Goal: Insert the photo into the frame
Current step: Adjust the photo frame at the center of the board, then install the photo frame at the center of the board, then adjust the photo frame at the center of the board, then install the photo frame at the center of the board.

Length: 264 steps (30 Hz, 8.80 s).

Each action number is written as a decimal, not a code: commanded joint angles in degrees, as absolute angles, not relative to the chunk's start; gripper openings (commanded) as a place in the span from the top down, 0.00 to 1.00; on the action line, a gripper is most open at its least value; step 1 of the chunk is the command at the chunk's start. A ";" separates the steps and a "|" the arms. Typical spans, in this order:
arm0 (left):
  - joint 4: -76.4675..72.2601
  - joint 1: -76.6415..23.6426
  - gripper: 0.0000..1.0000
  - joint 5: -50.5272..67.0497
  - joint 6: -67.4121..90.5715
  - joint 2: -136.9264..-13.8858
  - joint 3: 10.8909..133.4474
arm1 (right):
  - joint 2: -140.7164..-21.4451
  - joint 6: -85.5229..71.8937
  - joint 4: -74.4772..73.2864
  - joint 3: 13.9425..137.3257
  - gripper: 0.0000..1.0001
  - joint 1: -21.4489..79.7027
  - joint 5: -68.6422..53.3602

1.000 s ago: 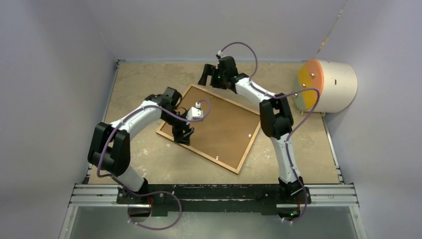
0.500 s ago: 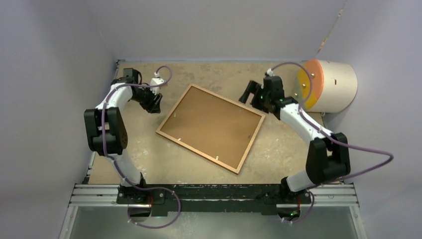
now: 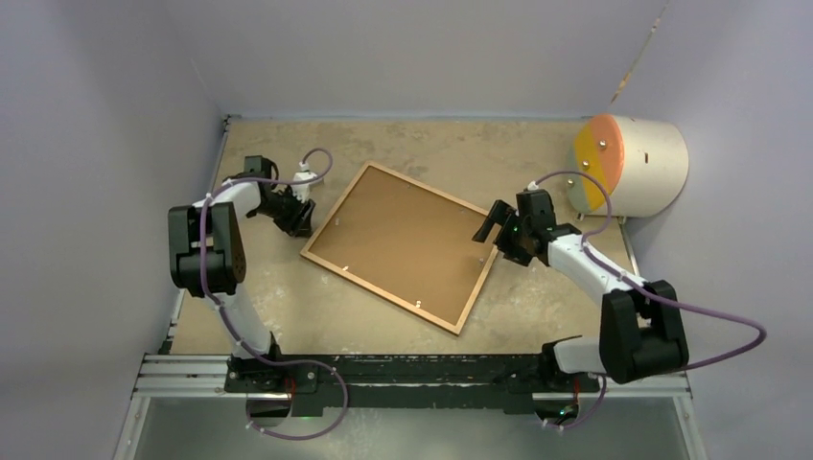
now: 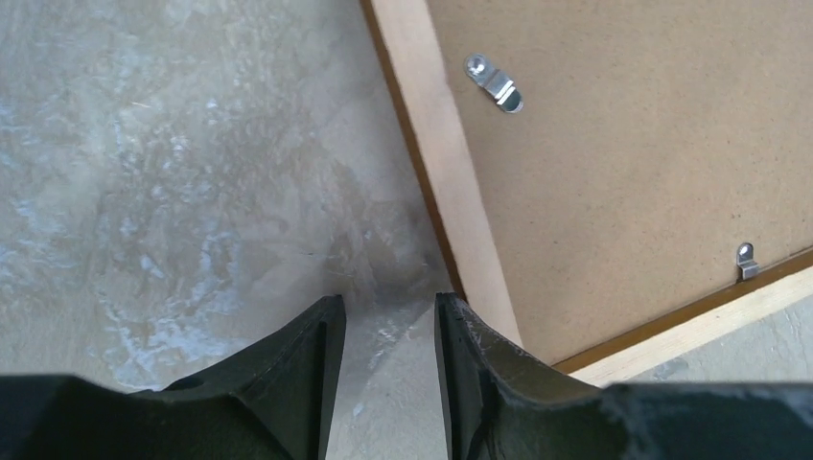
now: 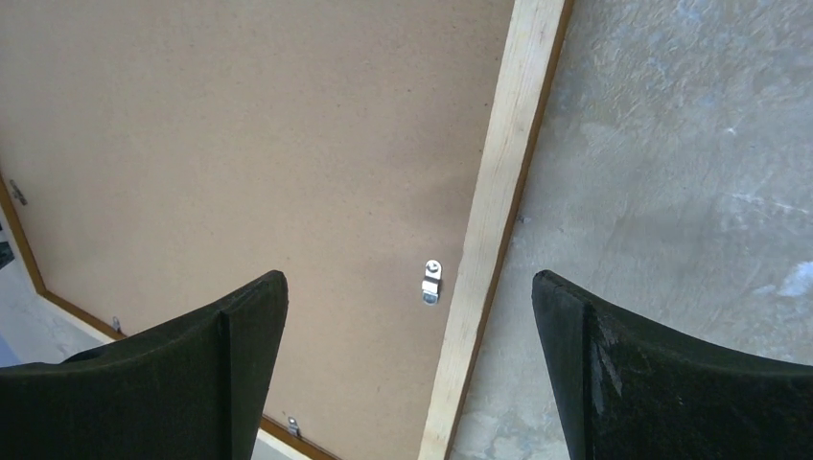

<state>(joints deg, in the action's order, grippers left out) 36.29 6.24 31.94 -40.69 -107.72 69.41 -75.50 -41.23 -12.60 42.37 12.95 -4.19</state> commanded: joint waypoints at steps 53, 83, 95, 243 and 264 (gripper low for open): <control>43.11 3.16 0.85 47.82 -41.97 -109.62 61.66 | -115.43 -47.81 18.19 74.40 0.30 43.90 -25.12; 39.46 3.16 0.96 46.49 -38.73 -106.40 59.56 | -126.19 -50.53 18.71 82.12 0.39 48.10 -26.52; 37.54 3.16 1.00 45.16 -38.11 -106.55 57.91 | -127.90 -52.42 19.07 83.27 0.41 48.89 -27.07; 54.75 1.12 0.48 44.00 -47.48 -105.47 66.35 | -86.93 -43.90 2.53 56.20 0.11 12.57 -1.47; 51.04 2.02 0.70 48.81 -44.83 -111.36 65.98 | -113.58 -53.02 21.96 73.28 0.23 40.99 -26.25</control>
<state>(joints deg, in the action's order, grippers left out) 53.49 2.20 47.79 -44.45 -110.80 67.09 -111.83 -51.22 17.76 68.07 39.09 -21.26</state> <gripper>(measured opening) 0.308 0.779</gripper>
